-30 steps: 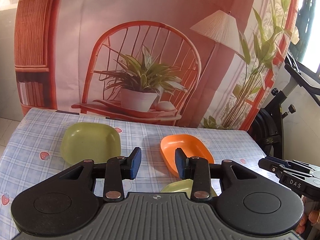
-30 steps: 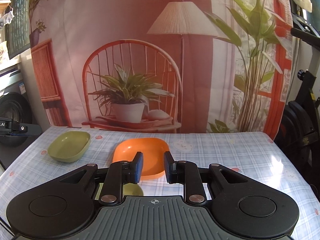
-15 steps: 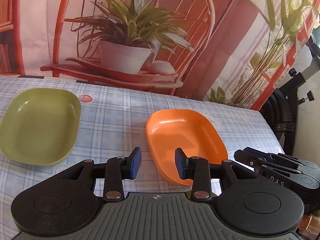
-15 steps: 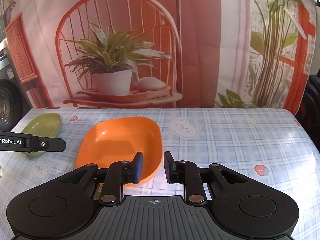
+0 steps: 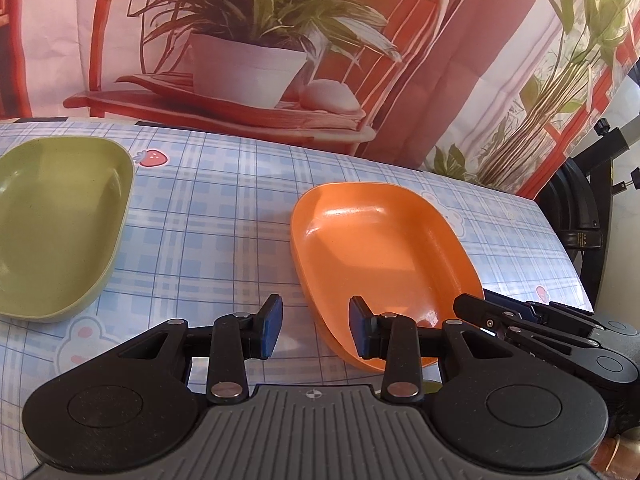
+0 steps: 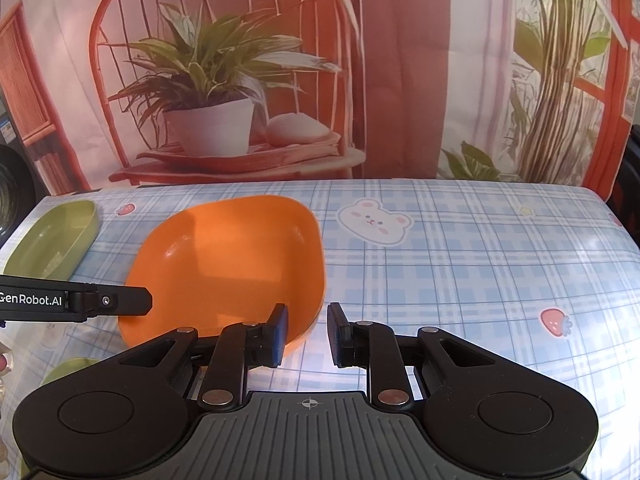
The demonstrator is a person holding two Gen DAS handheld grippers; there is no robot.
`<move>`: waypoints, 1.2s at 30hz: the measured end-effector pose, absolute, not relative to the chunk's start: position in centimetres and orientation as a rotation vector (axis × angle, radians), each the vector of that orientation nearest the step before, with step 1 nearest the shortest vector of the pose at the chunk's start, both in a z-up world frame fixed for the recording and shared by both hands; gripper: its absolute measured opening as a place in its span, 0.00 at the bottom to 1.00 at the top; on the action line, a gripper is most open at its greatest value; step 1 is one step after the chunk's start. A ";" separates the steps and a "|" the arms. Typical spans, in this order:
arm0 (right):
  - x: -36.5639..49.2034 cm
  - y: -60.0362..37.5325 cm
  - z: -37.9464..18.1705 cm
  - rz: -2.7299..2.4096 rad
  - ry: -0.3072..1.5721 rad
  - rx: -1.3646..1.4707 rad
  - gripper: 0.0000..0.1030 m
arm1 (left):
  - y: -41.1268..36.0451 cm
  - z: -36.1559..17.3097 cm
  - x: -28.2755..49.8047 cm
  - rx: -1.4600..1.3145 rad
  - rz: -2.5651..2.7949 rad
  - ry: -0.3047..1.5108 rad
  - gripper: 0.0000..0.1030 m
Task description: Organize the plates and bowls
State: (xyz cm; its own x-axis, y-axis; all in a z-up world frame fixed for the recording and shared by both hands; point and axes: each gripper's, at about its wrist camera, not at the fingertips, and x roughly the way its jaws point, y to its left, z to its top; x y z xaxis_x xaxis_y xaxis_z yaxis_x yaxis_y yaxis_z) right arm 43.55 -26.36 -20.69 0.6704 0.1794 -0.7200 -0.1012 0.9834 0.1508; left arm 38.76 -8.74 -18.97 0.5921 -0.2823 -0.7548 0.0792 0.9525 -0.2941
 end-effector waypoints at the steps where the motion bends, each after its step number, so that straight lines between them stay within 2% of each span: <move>1: 43.5 -26.3 -20.7 0.162 0.822 0.101 0.16 | -8.8 -19.0 38.8 -0.239 -0.219 0.911 0.33; 2: 43.5 -26.2 -20.7 0.159 0.818 0.096 0.15 | -9.0 -18.9 38.8 -0.222 -0.222 0.914 0.19; 3: 43.4 -26.2 -20.6 0.165 0.817 0.095 0.15 | -9.1 -18.8 38.7 -0.204 -0.217 0.919 0.12; 18: 40.1 -25.5 -14.6 0.186 0.719 0.086 0.13 | -8.0 -13.3 34.8 -0.183 -0.248 0.804 0.12; 36: 30.9 -23.2 -8.5 0.180 0.644 0.127 0.13 | -6.4 -7.4 26.0 -0.137 -0.261 0.711 0.12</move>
